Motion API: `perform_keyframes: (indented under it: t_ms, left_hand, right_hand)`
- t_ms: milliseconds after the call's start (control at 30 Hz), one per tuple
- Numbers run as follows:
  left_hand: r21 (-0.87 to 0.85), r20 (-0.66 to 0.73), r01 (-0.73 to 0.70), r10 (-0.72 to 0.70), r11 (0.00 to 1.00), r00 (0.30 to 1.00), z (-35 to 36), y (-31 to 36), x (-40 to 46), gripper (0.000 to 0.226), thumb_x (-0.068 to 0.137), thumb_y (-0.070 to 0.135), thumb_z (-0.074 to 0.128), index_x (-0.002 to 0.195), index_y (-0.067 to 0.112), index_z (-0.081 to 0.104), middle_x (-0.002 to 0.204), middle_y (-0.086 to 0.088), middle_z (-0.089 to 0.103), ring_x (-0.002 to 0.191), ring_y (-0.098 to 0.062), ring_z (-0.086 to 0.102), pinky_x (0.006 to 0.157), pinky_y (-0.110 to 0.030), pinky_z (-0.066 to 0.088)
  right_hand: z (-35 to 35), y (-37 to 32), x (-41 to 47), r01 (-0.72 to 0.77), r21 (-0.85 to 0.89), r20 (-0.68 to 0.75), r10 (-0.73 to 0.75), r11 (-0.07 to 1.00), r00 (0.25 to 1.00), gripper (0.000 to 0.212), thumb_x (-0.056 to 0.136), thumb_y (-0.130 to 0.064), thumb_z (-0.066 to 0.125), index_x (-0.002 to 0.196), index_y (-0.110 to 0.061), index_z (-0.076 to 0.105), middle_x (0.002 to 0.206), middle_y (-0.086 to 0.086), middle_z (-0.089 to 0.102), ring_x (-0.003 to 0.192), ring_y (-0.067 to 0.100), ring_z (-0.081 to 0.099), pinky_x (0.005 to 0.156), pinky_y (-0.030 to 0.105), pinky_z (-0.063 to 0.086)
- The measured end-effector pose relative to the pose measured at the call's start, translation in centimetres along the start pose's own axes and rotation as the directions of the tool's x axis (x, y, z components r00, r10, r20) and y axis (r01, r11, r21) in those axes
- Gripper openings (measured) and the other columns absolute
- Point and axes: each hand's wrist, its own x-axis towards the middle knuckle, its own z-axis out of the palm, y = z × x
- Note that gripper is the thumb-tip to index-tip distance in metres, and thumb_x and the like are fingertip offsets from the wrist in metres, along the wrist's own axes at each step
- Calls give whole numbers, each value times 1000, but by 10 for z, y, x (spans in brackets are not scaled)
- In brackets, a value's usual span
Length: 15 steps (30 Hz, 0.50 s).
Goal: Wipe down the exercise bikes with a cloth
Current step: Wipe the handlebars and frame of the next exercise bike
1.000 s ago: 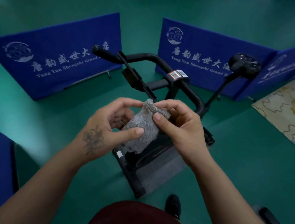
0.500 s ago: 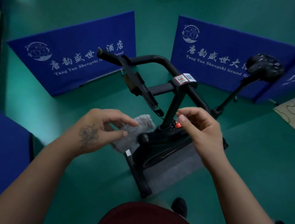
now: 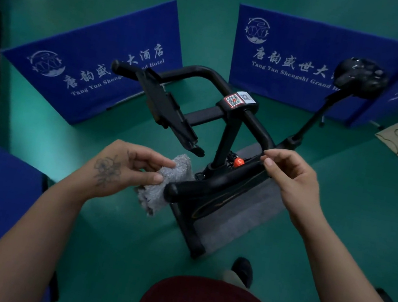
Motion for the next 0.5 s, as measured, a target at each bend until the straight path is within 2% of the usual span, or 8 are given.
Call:
perform_keyframes:
  t_ms: [133,233,333,400,500]
  left_hand:
    - [-49,-23,10,-11,999,1000,7,-4,7,28,80,16,85,108,18,85,99,-14,78,87,-17,71,81,-21,59]
    - [-52,-81,-16,11,999,997,14,-8,9,24,81,15,83,105,11,85,107,-6,71,88,-19,70,81,-19,57]
    - [-67,-97,14,-20,998,995,17,-10,8,23,81,17,82,103,9,83,125,5,75,105,-20,75,87,-23,59]
    - [-104,-81,58,-66,993,995,19,-7,7,21,82,15,81,102,8,80,117,2,80,102,-17,77,82,-21,58]
    - [-53,-28,112,-114,992,993,19,-2,10,13,86,23,81,98,19,79,99,0,80,80,-25,66,69,-29,53]
  right_hand:
    - [3,5,3,-8,10,21,8,1000,1000,16,97,-5,72,105,-19,76,107,12,77,100,18,69,99,35,54]
    - [4,7,8,5,-15,26,-5,1000,1000,17,97,-7,73,103,-22,76,108,10,77,100,18,69,99,37,54]
    - [3,9,12,14,-38,31,-13,999,999,17,97,-7,73,103,-23,76,107,8,77,100,17,69,99,38,54]
    - [3,10,14,15,-46,30,-14,999,999,18,97,-7,73,103,-23,76,107,7,77,100,16,69,98,37,54]
    - [1,13,16,13,-39,20,-12,999,1000,20,97,-6,73,102,-25,76,104,3,77,99,16,69,98,36,54]
